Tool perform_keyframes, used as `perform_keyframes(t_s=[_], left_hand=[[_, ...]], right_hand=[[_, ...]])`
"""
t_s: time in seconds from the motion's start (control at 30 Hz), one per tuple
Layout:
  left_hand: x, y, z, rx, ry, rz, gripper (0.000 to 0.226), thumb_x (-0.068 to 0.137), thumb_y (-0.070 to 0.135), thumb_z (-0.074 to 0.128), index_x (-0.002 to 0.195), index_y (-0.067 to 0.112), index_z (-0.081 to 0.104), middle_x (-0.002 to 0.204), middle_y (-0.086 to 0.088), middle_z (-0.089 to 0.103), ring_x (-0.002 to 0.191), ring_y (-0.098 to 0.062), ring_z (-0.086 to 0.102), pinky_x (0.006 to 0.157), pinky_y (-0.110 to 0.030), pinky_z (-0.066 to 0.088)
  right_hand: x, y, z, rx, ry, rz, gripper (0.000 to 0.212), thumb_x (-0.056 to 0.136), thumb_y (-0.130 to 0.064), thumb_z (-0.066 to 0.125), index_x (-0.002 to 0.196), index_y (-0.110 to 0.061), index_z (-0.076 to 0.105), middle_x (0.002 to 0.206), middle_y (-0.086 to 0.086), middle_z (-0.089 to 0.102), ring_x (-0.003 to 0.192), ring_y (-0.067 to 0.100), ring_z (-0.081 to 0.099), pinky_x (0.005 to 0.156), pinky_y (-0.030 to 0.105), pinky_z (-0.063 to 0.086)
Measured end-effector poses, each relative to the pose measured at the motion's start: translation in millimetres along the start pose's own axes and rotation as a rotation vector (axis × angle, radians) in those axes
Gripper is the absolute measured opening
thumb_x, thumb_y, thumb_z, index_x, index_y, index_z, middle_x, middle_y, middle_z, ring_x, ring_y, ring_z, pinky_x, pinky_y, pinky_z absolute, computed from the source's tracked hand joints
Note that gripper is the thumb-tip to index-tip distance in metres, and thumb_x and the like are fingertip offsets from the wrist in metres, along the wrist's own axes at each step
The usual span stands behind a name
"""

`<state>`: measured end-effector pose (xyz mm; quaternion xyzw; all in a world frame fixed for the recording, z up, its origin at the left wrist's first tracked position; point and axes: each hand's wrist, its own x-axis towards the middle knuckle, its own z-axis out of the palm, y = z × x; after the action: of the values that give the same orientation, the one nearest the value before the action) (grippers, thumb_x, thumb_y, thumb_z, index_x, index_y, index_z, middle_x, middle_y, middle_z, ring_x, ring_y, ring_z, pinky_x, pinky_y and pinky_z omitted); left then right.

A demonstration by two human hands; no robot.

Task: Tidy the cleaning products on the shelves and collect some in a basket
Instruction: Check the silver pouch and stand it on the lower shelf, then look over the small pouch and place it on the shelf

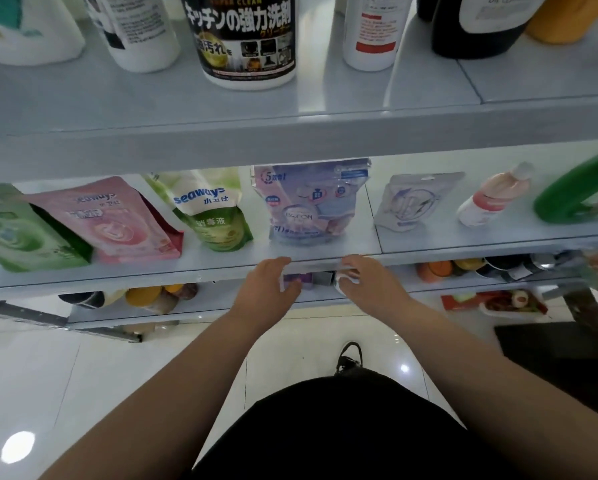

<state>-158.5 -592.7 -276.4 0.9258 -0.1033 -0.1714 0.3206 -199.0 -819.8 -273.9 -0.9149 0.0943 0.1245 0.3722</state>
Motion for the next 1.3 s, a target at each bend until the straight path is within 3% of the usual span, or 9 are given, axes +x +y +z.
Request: perform_keyframes(t_s=[0.17, 0.43, 0.6, 0.83, 0.93, 1.0, 1.07, 1.13, 1.3], left_hand=[[-24.8, 4.9, 19.1, 0.188, -0.098, 0.205, 0.053, 0.098, 0.041, 0.062, 0.144, 0.017, 0.053, 0.144, -0.008, 0.054, 0.133, -0.027, 0.047, 0.111, -0.033, 0.034], [-26.7, 50.9, 60.4, 0.232, -0.224, 0.26, 0.056, 0.1, 0.041, 0.057, 0.15, 0.022, 0.043, 0.15, -0.005, 0.047, 0.137, -0.026, 0.044, 0.112, -0.038, 0.038], [6.6, 115.6, 77.8, 0.128, -0.118, 0.228, 0.063, 0.097, 0.028, 0.063, 0.154, 0.017, 0.038, 0.151, -0.008, 0.042, 0.139, -0.028, 0.041, 0.115, -0.041, 0.036], [71.8, 208.9, 81.8, 0.374, 0.32, 0.359, 0.087, 0.085, 0.017, 0.071, 0.16, 0.009, 0.026, 0.163, -0.021, 0.024, 0.154, -0.043, 0.014, 0.125, -0.057, 0.016], [100.3, 233.2, 83.3, 0.516, 0.292, 0.31, 0.089, 0.092, 0.024, 0.063, 0.164, 0.013, 0.011, 0.17, -0.015, 0.014, 0.158, -0.036, 0.003, 0.125, -0.054, -0.001], [115.5, 243.7, 85.3, 0.592, 0.233, 0.206, 0.079, 0.096, 0.026, 0.057, 0.162, 0.012, 0.015, 0.165, -0.014, 0.029, 0.156, -0.035, 0.017, 0.125, -0.055, 0.002], [122.5, 249.9, 85.8, 0.67, 0.204, 0.129, 0.057, 0.096, 0.022, 0.054, 0.151, 0.014, 0.04, 0.143, -0.014, 0.056, 0.135, -0.037, 0.05, 0.119, -0.056, 0.025], [120.4, 251.9, 86.8, 0.714, 0.232, 0.154, 0.028, 0.098, 0.016, 0.052, 0.125, 0.013, 0.063, 0.114, -0.013, 0.068, 0.103, -0.037, 0.065, 0.093, -0.048, 0.05], [100.8, 252.9, 86.4, 0.579, 0.204, 0.175, 0.019, 0.102, 0.013, 0.048, 0.1, 0.01, 0.067, 0.093, -0.011, 0.062, 0.086, -0.033, 0.062, 0.068, -0.038, 0.046]], right_hand=[[-59.9, 9.3, 9.3, -0.278, -0.01, -0.046, 0.041, 0.098, -0.025, 0.058, 0.139, -0.018, 0.058, 0.142, 0.004, 0.058, 0.133, 0.023, 0.05, 0.107, 0.037, 0.044], [-97.8, 57.3, -16.1, -0.363, 0.04, -0.01, 0.039, 0.1, -0.029, 0.055, 0.138, -0.023, 0.058, 0.139, 0.0, 0.059, 0.128, 0.02, 0.051, 0.099, 0.032, 0.044], [-78.9, 93.9, -64.8, -0.373, 0.031, -0.066, 0.036, 0.1, -0.029, 0.054, 0.135, -0.022, 0.06, 0.134, 0.001, 0.06, 0.124, 0.02, 0.052, 0.096, 0.033, 0.046], [-51.8, 135.2, -137.4, -0.435, -0.064, -0.172, 0.035, 0.1, -0.031, 0.055, 0.132, -0.019, 0.062, 0.131, 0.004, 0.062, 0.12, 0.023, 0.056, 0.092, 0.037, 0.052], [-44.1, 146.8, -161.9, -0.44, -0.113, -0.204, 0.034, 0.1, -0.032, 0.055, 0.13, -0.02, 0.063, 0.13, 0.004, 0.063, 0.115, 0.023, 0.059, 0.089, 0.037, 0.056], [-38.3, 153.4, -174.3, -0.449, -0.142, -0.229, 0.033, 0.1, -0.033, 0.054, 0.129, -0.021, 0.063, 0.128, 0.002, 0.064, 0.11, 0.022, 0.06, 0.086, 0.037, 0.057], [-32.5, 158.2, -183.3, -0.451, -0.157, -0.251, 0.032, 0.099, -0.031, 0.054, 0.128, -0.02, 0.064, 0.127, 0.003, 0.064, 0.111, 0.023, 0.06, 0.084, 0.034, 0.054], [-27.4, 161.2, -189.7, -0.445, -0.166, -0.259, 0.032, 0.099, -0.028, 0.054, 0.128, -0.019, 0.064, 0.128, 0.004, 0.063, 0.114, 0.024, 0.058, 0.086, 0.036, 0.053], [-17.9, 167.9, -196.3, -0.41, -0.183, -0.241, 0.034, 0.098, -0.028, 0.054, 0.131, -0.021, 0.062, 0.129, 0.003, 0.06, 0.118, 0.025, 0.056, 0.09, 0.038, 0.05]])
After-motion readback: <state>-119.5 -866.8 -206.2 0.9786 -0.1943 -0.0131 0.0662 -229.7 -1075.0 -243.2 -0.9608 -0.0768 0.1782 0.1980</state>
